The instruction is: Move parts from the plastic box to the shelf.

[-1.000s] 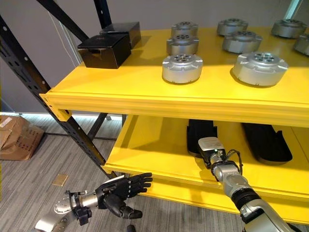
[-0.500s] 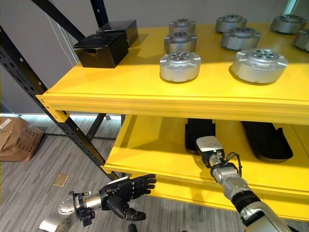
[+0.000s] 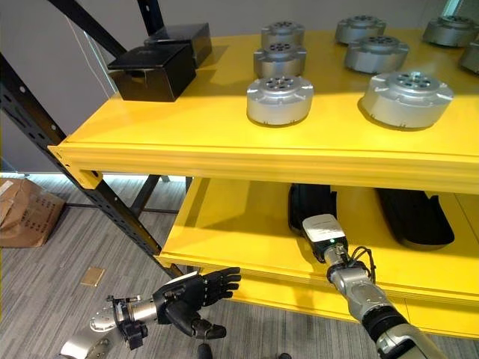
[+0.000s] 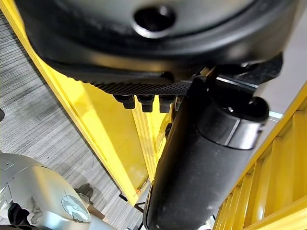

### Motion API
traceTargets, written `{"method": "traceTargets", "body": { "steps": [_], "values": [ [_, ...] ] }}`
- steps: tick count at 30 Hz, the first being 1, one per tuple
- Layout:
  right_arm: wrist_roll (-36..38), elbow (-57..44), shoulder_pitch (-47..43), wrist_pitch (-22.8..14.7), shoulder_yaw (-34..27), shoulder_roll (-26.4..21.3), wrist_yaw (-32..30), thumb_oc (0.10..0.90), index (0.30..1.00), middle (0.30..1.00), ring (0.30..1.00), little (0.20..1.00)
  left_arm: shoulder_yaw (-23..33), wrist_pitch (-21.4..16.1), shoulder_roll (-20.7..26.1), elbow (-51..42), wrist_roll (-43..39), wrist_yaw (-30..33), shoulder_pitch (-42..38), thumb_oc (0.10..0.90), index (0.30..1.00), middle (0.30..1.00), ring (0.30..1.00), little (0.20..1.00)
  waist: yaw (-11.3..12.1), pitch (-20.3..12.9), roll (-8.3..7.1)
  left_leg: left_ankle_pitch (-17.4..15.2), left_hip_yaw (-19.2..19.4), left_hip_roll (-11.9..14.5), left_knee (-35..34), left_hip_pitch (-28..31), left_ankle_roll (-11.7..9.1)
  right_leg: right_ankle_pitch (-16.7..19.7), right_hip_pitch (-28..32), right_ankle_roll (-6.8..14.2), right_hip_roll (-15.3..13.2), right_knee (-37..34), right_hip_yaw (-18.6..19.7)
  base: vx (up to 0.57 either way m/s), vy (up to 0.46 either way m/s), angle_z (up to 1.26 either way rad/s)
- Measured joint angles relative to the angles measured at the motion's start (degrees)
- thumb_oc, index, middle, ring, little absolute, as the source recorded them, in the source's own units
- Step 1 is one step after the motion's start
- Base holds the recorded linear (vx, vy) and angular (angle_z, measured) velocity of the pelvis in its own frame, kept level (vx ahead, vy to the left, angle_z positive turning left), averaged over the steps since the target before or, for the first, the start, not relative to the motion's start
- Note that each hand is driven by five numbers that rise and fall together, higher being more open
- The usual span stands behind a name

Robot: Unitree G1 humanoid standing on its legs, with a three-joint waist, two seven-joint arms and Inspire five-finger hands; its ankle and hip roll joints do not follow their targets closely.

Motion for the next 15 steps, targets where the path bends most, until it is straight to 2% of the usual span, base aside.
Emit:
{"method": "traceTargets", "body": {
  "steps": [6, 15],
  "values": [
    [0.1, -1.9, 1.0, 0.5, -0.6, 0.0, 0.0, 0.900, 1.000, 1.000, 1.000, 1.000, 0.0, 0.0, 0.0, -0.1, -0.2, -0.4, 0.0, 0.900, 1.000, 1.000, 1.000, 1.000, -0.7, 0.4, 0.01, -0.1, 0.1, 0.0, 0.0, -0.1, 0.0, 0.0, -0.2, 0.0, 0.0, 0.0, 0.1, 0.00, 0.000, 0.00],
    [0.8, -3.3, 2.8, -0.9, -2.8, 0.5, -7.8, 0.900, 1.000, 1.000, 1.000, 1.000, 0.0, 0.0, 0.0, -0.4, -0.2, -0.1, -0.3, 0.900, 1.000, 1.000, 1.000, 1.000, -1.3, 1.5, 0.33, -0.1, 0.5, -0.1, 0.0, 0.0, 0.1, 0.2, -0.2, -0.3, -0.1, 0.0, 0.5, -0.01, 0.006, -0.01]
  ]
}}
